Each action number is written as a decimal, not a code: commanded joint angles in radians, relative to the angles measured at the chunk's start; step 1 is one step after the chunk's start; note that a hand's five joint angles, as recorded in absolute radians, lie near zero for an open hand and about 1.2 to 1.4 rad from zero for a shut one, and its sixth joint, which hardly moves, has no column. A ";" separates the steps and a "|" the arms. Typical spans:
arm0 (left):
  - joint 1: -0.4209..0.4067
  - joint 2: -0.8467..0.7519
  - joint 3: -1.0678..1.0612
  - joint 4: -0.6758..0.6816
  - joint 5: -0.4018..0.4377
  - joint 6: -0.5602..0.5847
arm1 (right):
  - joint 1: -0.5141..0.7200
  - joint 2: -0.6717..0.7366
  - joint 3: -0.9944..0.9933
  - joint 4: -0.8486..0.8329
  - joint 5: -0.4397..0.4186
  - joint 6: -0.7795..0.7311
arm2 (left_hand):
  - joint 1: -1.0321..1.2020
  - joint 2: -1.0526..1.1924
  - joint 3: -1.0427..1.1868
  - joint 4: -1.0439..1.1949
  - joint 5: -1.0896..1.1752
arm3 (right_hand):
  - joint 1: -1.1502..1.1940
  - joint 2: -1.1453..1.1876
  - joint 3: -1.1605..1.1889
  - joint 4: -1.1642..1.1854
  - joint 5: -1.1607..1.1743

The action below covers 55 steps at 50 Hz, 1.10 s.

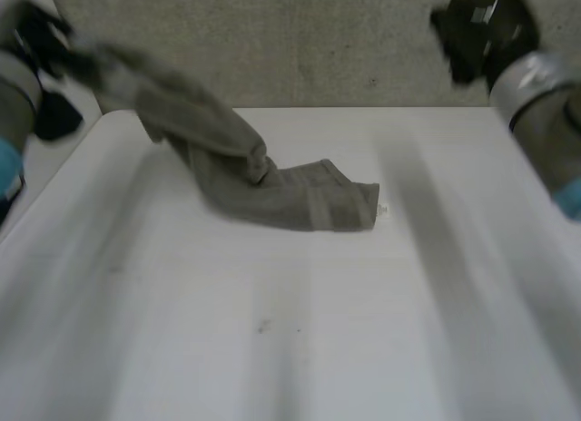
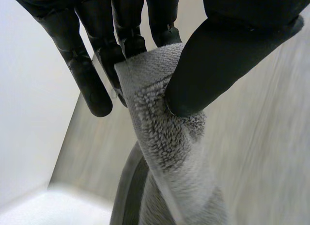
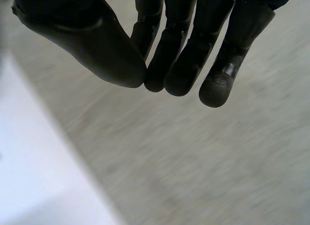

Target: Fold the towel.

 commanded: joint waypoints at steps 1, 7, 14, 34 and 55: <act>0.005 -0.005 -0.269 0.066 0.050 0.022 | -0.003 0.045 0.187 0.030 -0.023 -0.017 | 0.200 0.178 0.180 0.179 0.194 | -0.526 -0.505 -0.501 -0.513 -0.531; 0.004 0.012 -0.390 0.129 0.054 0.099 | -0.005 0.096 0.234 0.041 -0.012 -0.006 | 0.200 0.178 0.180 0.179 0.194 | -1.064 -1.043 -1.038 -1.050 -1.069; -0.010 0.072 -0.455 0.128 0.062 0.128 | -0.008 0.107 0.268 0.040 -0.018 0.003 | 0.200 0.178 0.180 0.179 0.194 | -1.186 -1.165 -1.161 -1.173 -1.191; -0.061 0.470 -0.288 0.054 0.082 0.122 | 0.074 0.174 0.035 0.029 -0.278 0.446 | 0.200 0.178 0.180 0.179 0.194 | -1.185 -1.164 -1.159 -1.172 -1.190; -0.104 0.481 -0.209 -0.066 0.079 0.117 | 0.341 0.565 -0.402 0.069 -0.385 0.692 | 0.200 0.178 0.180 0.179 0.194 | -0.945 -0.924 -0.919 -0.932 -0.950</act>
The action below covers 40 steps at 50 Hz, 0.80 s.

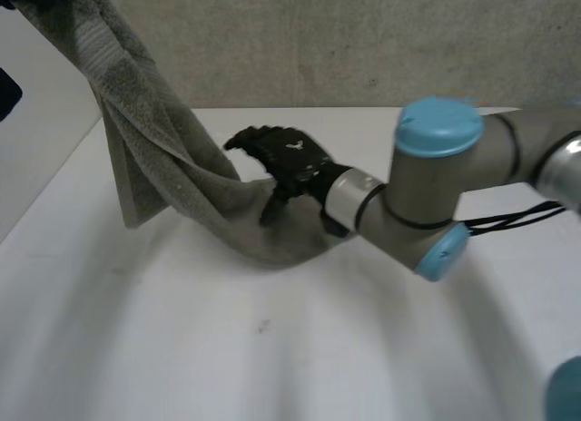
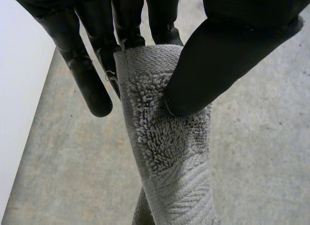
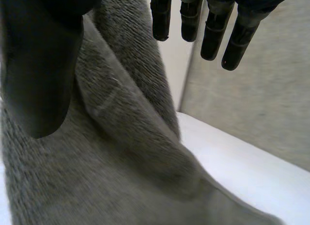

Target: Fold the towel.

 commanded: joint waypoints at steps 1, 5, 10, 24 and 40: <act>-0.002 0.000 -0.030 0.003 -0.001 0.002 | 0.050 0.141 -0.143 0.037 -0.056 0.120 | 0.200 0.178 0.180 0.178 0.193 | 0.242 0.235 0.239 0.228 0.245; -0.002 -0.002 -0.034 0.003 0.000 0.002 | 0.073 0.186 -0.186 0.048 -0.047 0.119 | 0.200 0.178 0.180 0.178 0.193 | 0.507 0.500 0.504 0.494 0.510; 0.007 -0.003 -0.044 0.004 0.002 0.003 | 0.076 0.211 -0.240 0.051 -0.011 0.119 | 0.200 0.178 0.180 0.178 0.193 | 1.079 1.073 1.077 1.066 1.083; 0.022 -0.028 -0.047 0.011 -0.006 0.003 | -0.161 -0.158 -0.096 0.042 0.038 0.079 | 0.200 0.178 0.180 0.178 0.193 | 1.125 1.119 1.123 1.112 1.129; 0.025 -0.126 -0.090 0.017 -0.014 -0.024 | -0.209 -0.794 0.426 0.051 0.173 -0.513 | 0.200 0.178 0.180 0.178 0.193 | 1.125 1.119 1.123 1.112 1.129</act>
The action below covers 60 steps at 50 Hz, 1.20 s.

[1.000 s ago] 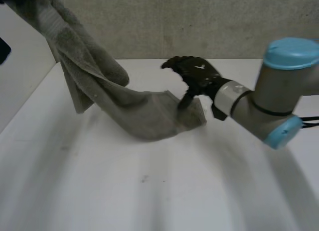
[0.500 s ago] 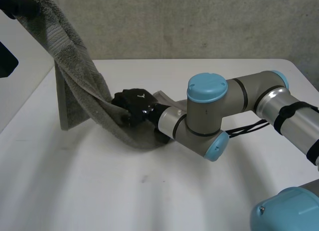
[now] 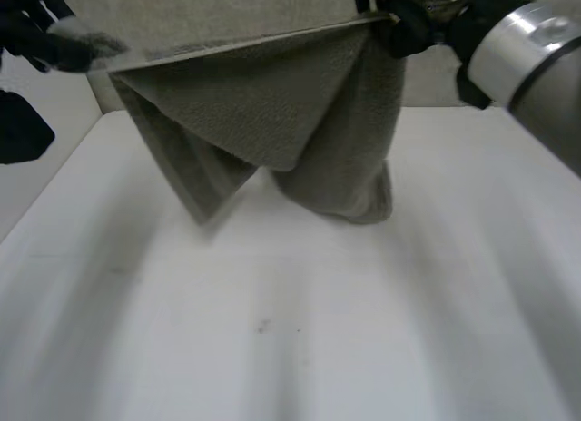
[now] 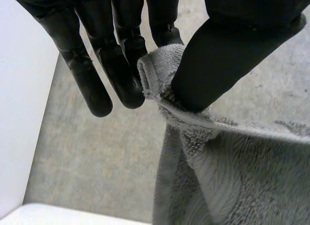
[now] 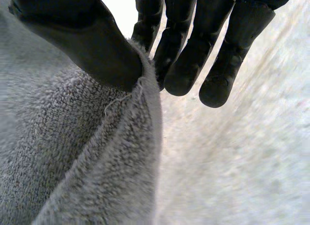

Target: Fold the towel.

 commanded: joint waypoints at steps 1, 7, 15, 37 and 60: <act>-0.003 -0.048 -0.038 0.006 -0.003 -0.018 | 0.024 -0.242 0.273 0.003 0.142 -0.285 | 0.200 0.178 0.180 0.178 0.193 | 0.047 0.070 0.055 0.052 0.047; -0.003 -0.108 -0.081 0.018 0.000 -0.018 | 0.134 -0.240 0.391 0.004 0.326 -0.520 | 0.200 0.178 0.180 0.178 0.193 | 0.047 0.070 0.055 0.052 0.047; 0.000 -0.189 -0.143 0.033 0.002 -0.011 | 0.200 -0.004 0.393 0.118 0.420 -0.608 | 0.200 0.178 0.180 0.178 0.193 | 0.047 0.070 0.055 0.052 0.047; -0.044 -0.484 -0.002 0.107 0.006 0.003 | 0.061 0.458 0.025 0.073 0.150 -0.349 | 0.200 0.178 0.180 0.178 0.193 | 0.047 0.070 0.055 0.052 0.047; -0.011 -0.421 0.441 0.202 -0.072 -0.107 | 0.048 0.147 0.081 -0.321 0.162 -0.352 | 0.200 0.178 0.180 0.178 0.193 | 0.047 0.070 0.055 0.052 0.047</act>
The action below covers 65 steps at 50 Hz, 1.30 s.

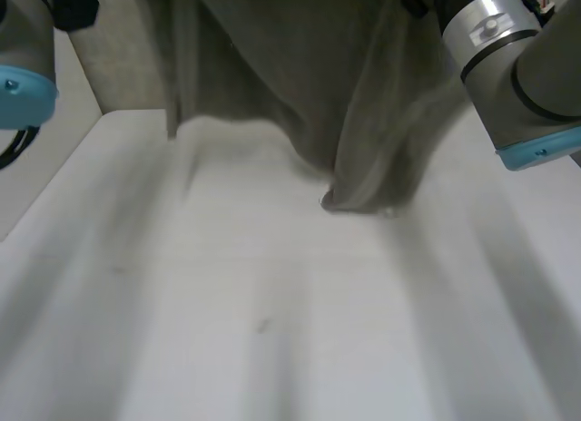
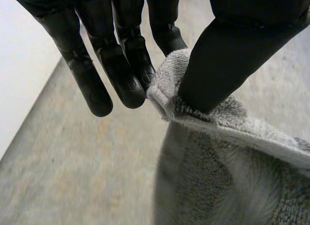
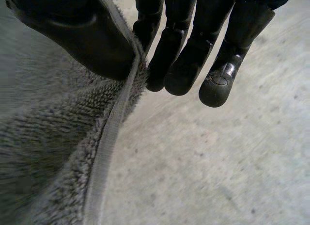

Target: Fold the towel.

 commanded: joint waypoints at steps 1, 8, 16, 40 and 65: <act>0.036 0.082 -0.277 -0.076 0.003 -0.051 | 0.042 -0.127 0.334 0.048 -0.031 -0.014 | 0.200 0.178 0.180 0.178 0.192 | 0.046 0.060 0.055 0.052 0.037; 0.088 0.150 -0.643 -0.033 0.027 -0.048 | 0.109 -0.124 0.601 0.125 -0.094 -0.037 | 0.200 0.178 0.180 0.178 0.192 | 0.046 0.060 0.055 0.052 0.037; 0.155 0.208 -0.912 0.068 0.103 -0.042 | 0.151 0.014 0.751 0.136 -0.082 -0.032 | 0.200 0.178 0.180 0.178 0.192 | 0.046 0.060 0.055 0.052 0.037; 0.186 0.388 -1.040 0.087 0.135 -0.042 | 0.225 -0.100 0.779 0.243 -0.084 0.234 | 0.200 0.178 0.180 0.178 0.192 | -1.175 -1.162 -1.167 -1.169 -1.184; 0.157 0.431 -0.888 0.033 0.132 -0.045 | -0.023 -0.151 0.869 0.268 -0.185 0.374 | 0.200 0.178 0.180 0.178 0.192 | -1.175 -1.162 -1.167 -1.169 -1.184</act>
